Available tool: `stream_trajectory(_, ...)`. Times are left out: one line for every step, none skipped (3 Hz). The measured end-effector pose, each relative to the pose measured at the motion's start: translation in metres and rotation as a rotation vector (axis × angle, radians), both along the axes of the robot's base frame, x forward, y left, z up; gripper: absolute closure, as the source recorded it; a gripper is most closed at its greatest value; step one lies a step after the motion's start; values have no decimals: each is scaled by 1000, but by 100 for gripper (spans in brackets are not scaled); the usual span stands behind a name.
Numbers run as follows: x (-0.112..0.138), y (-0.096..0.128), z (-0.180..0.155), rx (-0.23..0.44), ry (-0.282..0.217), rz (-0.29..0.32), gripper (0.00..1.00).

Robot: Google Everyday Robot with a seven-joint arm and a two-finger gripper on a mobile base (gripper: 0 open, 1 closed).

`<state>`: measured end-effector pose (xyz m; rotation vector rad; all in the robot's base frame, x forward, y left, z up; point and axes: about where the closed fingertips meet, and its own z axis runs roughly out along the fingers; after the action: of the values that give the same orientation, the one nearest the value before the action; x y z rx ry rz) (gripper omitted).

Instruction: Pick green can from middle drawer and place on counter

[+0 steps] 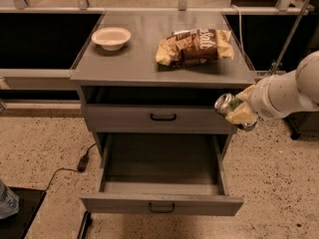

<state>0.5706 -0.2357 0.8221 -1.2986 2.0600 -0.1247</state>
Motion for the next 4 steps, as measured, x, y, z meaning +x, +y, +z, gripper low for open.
stream_trajectory(21, 13, -10, 20, 5, 26, 100)
stream_trajectory(72, 52, -7, 64, -18, 102, 100)
stream_trajectory(116, 90, 27, 102, -77, 152, 100)
stream_trajectory(137, 119, 71, 108, -113, 182, 100)
